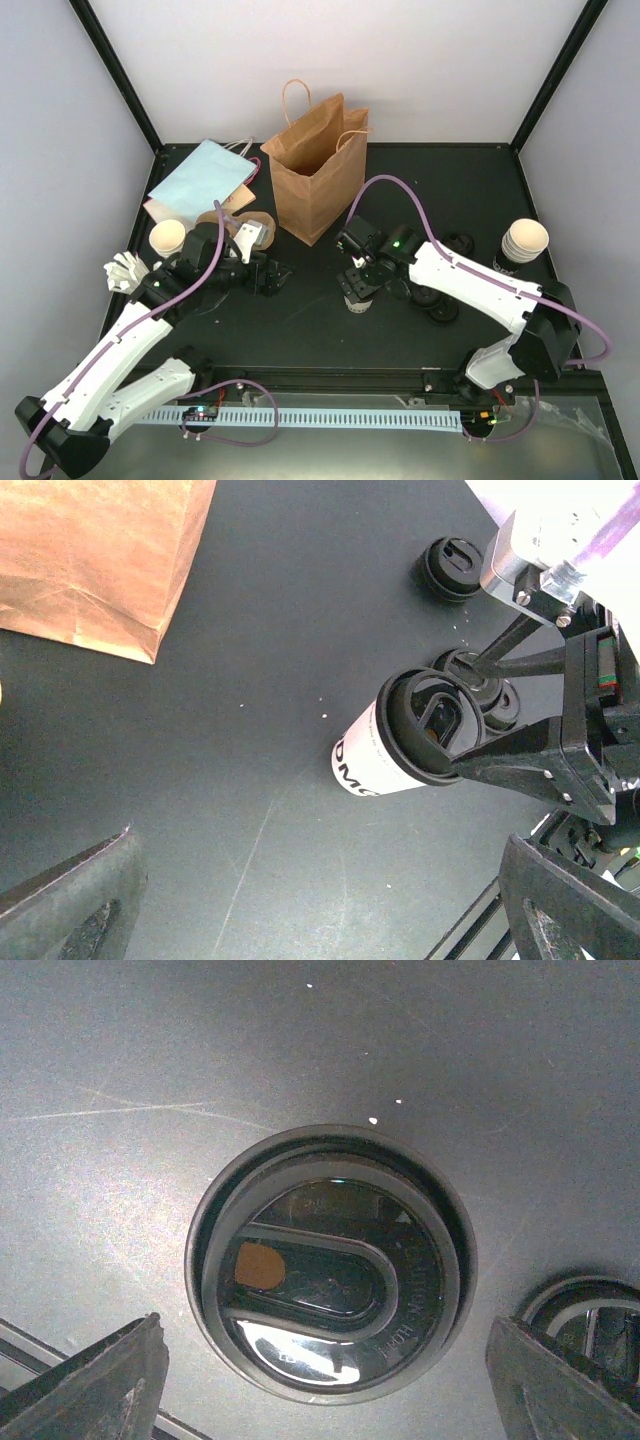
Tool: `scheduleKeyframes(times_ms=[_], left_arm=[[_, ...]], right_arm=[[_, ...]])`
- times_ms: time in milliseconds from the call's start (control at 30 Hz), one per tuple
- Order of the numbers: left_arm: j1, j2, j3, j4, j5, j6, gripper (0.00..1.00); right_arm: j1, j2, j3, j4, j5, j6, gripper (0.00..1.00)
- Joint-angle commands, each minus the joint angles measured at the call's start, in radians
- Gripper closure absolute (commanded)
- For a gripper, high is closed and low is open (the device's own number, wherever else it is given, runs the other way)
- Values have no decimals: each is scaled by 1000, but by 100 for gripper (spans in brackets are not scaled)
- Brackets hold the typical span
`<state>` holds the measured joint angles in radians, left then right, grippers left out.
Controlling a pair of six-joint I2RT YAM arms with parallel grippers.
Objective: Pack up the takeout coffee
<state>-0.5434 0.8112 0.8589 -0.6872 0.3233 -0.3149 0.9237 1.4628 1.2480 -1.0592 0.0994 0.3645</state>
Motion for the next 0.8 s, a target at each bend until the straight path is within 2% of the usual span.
scheduleKeyframes(times_ms=[0,767], left_arm=[[6,-10,-6,13,-10,9,1],[7,-26,-7,0,-26,7,1]], right_arm=[[6,13,-11,23,2,10,12],[6,68,-5,15,5,31,13]])
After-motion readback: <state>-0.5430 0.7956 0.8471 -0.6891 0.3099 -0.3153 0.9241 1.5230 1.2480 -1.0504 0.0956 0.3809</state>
